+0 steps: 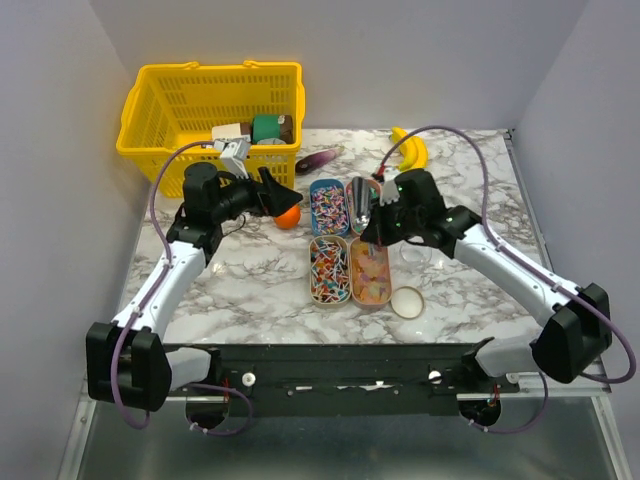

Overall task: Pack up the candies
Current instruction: Pick up the spatula from the center of the board.

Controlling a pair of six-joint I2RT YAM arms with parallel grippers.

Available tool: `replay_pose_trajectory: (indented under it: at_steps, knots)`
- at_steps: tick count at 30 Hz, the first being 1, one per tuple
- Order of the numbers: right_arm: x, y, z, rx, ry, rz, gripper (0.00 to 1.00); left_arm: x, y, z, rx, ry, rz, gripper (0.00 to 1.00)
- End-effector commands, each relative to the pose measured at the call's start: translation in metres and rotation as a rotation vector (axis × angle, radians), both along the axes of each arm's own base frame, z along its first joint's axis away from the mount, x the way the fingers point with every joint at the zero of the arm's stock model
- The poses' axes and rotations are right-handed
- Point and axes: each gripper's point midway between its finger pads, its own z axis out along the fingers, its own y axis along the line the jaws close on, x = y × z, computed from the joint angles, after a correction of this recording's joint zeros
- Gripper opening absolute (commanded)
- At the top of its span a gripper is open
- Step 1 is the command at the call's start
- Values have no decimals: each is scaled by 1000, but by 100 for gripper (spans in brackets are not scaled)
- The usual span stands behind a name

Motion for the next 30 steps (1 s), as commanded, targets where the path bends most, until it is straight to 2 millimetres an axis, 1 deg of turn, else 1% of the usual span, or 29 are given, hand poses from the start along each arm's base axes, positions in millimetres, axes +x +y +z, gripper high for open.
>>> replay_pose_trajectory:
  at_steps: [1,2,4,5,7,8,10,11,13,14,16,17,19,20,24,25,27,28,29,30]
  knots:
    - [-32,32,-6,-64,-4,225,1,-19,-39,20,-55,-51,-188,99]
    - [-41,40,-10,-81,5,269,0,-19,-43,15,-56,-38,-199,99]
    - [-45,49,-7,-96,-11,305,1,-21,-51,12,-60,-26,-223,99]
    - [-53,54,-10,-108,-2,336,1,-21,-54,9,-66,-14,-234,99]
    - [-55,59,-14,-131,1,347,0,-24,-61,10,-82,-17,-261,99]
    - [-60,63,-15,-137,6,363,0,-23,-64,8,-81,-12,-268,99]
    - [-62,66,-16,-143,6,372,0,-25,-68,0,-64,0,-287,98]
    - [-66,68,-17,-145,10,385,0,-23,-70,-6,-57,15,-294,95]
    - [-68,69,-16,-155,0,397,0,-24,-70,-16,-32,41,-305,88]
    - [-69,68,-16,-162,3,395,0,-22,-71,-21,-23,54,-313,81]
    - [-69,67,-14,-169,-6,398,1,-25,-70,-31,2,97,-320,69]
    - [-70,64,-15,-177,-2,392,0,-24,-70,-34,24,87,-332,59]
    - [-72,61,-16,-188,-3,402,1,-28,-68,-41,48,109,-344,51]
    - [-74,59,-13,-189,-6,404,1,-29,-69,-41,60,90,-360,45]
    - [-80,49,-18,-216,1,414,1,-45,-70,-46,69,109,-446,44]
    - [-82,48,-18,-220,2,420,1,-53,-70,-47,63,126,-482,44]
    - [-86,45,-18,-224,12,431,1,-58,-70,-49,74,125,-517,50]
    - [-86,44,-17,-226,10,433,1,-62,-70,-50,72,136,-535,55]
    - [-88,44,-16,-223,10,439,1,-66,-71,-50,66,138,-555,63]
    - [-88,44,-15,-222,6,441,1,-67,-71,-51,67,142,-561,65]
